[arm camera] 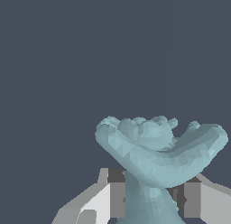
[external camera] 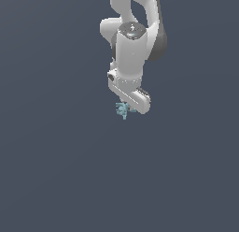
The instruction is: Pick up the object and move it to a goal position.
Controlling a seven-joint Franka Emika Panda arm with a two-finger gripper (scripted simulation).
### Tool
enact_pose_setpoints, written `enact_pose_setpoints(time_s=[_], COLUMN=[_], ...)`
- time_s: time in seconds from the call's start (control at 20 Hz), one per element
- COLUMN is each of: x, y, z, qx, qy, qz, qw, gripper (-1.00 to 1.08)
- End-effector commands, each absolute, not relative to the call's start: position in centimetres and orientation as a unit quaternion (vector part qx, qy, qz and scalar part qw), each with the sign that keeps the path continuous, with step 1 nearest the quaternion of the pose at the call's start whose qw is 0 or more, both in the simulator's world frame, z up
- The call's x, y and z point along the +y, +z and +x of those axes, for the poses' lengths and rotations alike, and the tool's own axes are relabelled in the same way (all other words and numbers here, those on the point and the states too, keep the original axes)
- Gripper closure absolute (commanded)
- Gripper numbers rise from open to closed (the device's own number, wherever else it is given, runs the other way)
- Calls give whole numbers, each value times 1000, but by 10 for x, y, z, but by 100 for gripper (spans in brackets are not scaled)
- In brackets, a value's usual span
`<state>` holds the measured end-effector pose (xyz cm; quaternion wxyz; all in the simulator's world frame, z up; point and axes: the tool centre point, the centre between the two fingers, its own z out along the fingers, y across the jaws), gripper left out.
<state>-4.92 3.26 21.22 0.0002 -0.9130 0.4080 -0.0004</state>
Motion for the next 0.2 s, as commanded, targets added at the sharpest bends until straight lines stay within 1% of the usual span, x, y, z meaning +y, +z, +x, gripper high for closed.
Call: enact_pose_setpoints(time_s=[0.0,0.15], x=[36,37], y=[218,221], z=[-52,-53], qx=[408,408], qy=[0,0], qz=[-913,-913], qw=[0,0], gripper=[108,108])
